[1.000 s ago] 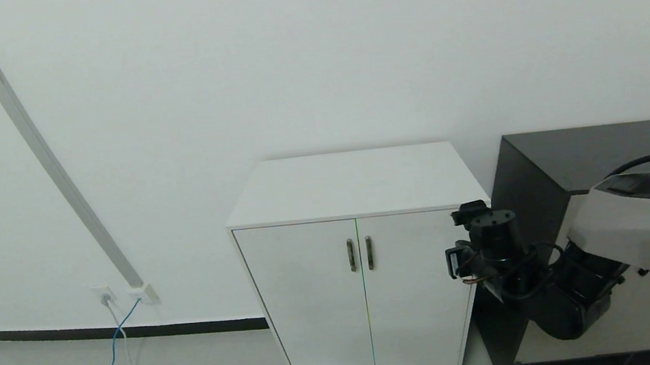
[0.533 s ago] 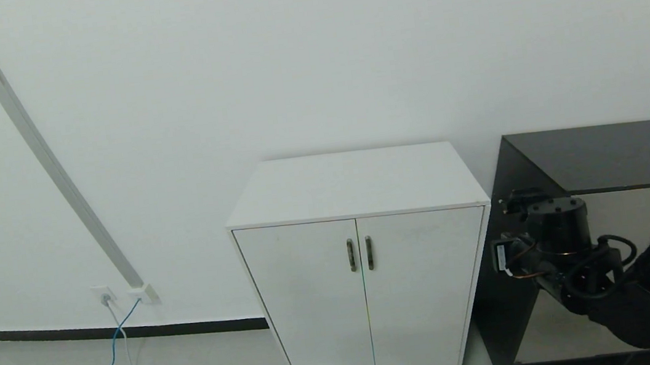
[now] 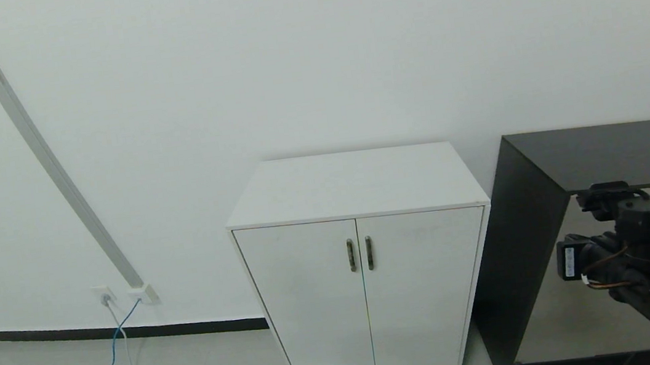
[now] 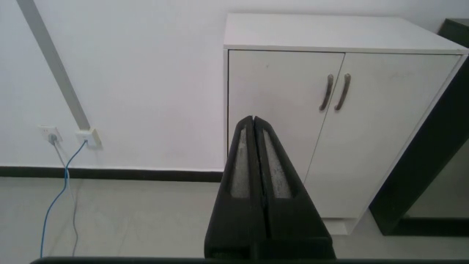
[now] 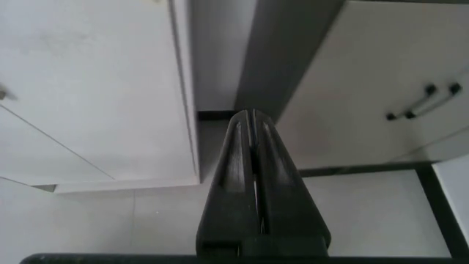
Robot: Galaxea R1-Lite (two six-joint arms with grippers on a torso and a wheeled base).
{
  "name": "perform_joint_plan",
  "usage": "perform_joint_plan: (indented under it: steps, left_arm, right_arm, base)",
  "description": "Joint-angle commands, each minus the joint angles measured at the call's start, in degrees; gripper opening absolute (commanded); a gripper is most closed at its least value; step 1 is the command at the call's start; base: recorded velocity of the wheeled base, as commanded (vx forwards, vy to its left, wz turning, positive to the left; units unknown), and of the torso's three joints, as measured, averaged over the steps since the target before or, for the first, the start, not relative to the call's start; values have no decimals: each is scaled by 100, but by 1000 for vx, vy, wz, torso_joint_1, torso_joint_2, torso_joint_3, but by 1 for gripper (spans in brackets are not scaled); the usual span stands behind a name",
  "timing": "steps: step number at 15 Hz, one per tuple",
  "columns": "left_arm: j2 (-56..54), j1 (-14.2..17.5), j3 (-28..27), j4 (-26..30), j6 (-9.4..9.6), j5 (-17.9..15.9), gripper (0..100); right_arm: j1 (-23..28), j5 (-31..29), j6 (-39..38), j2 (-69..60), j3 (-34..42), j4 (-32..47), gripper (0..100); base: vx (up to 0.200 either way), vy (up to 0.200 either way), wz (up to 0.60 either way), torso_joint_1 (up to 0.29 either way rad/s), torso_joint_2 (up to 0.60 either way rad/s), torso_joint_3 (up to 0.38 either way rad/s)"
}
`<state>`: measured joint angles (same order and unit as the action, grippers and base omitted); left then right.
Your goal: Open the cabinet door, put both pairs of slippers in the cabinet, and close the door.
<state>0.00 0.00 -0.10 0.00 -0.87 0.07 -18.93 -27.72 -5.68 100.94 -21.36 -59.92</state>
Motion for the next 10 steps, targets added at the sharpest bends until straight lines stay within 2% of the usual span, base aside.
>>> perform_joint_plan:
  steps: [1, 10]
  left_arm:
    - [9, 0, 1, 0, -1, -7, 0]
    - [9, 0, 1, -9, -10, 1, 0]
  right_arm:
    - [127, 12, 6, -584, 387, 15, 0]
    - [294, 48, 32, -1744, 1257, 41, 0]
  base:
    - [0, 0, 0, 0, 0, 0]
    - [0, 0, 0, 0, 0, 0]
